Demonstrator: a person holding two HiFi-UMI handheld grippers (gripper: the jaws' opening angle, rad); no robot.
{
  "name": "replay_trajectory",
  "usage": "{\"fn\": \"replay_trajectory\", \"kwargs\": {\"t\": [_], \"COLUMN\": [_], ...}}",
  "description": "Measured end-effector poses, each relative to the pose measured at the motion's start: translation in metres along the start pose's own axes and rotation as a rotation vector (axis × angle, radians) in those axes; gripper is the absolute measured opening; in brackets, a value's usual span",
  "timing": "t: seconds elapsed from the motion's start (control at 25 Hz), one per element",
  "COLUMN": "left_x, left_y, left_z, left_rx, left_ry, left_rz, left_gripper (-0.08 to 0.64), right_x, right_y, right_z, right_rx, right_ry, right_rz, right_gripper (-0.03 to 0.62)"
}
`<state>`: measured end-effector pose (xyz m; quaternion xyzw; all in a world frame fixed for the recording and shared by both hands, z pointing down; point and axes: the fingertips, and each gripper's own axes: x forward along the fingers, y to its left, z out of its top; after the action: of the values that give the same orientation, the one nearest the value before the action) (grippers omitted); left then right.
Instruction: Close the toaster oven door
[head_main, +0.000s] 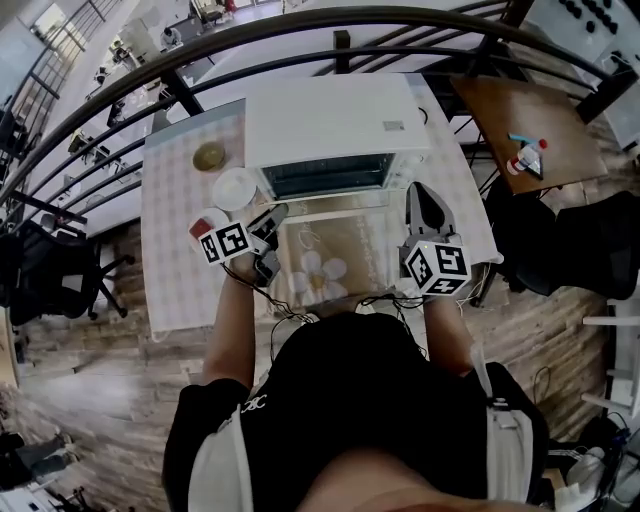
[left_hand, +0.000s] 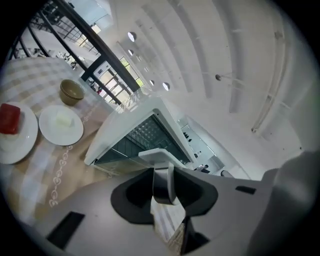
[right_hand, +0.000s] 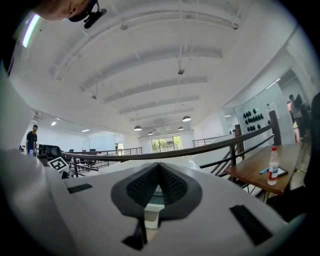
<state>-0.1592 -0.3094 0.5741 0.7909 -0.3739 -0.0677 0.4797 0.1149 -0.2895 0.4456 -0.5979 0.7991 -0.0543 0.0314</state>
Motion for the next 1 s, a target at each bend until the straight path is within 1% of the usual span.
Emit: {"fn": "replay_trajectory", "kwargs": {"t": [0.12, 0.28, 0.52, 0.68, 0.8, 0.92, 1.0], "left_x": [0.008, 0.018, 0.033, 0.041, 0.044, 0.043, 0.041], "left_y": [0.000, 0.002, 0.008, 0.011, 0.012, 0.012, 0.011], "left_z": [0.012, 0.027, 0.046, 0.057, 0.060, 0.060, 0.060], "left_rx": [-0.056, -0.125, -0.237, -0.294, -0.302, -0.287, -0.264], "left_ry": [0.040, 0.068, 0.119, 0.126, 0.143, 0.157, 0.155], "left_rz": [-0.014, -0.011, 0.021, 0.029, 0.036, 0.047, 0.074], "left_gripper": [0.110, 0.109, 0.109, 0.109, 0.109, 0.109, 0.110], "right_x": [0.001, 0.003, 0.008, 0.010, 0.012, 0.012, 0.012], "right_y": [-0.001, -0.003, -0.001, 0.002, 0.002, 0.004, 0.006], "right_z": [-0.001, 0.000, 0.000, -0.002, -0.004, -0.004, -0.003], "right_rx": [0.000, 0.000, 0.004, 0.006, 0.009, 0.011, 0.013], "right_ry": [0.000, -0.004, -0.001, 0.007, 0.013, 0.014, 0.014], "right_rz": [-0.005, -0.011, -0.002, 0.007, 0.011, 0.016, 0.023], "right_gripper": [0.003, 0.003, 0.003, 0.003, 0.003, 0.003, 0.003]}}
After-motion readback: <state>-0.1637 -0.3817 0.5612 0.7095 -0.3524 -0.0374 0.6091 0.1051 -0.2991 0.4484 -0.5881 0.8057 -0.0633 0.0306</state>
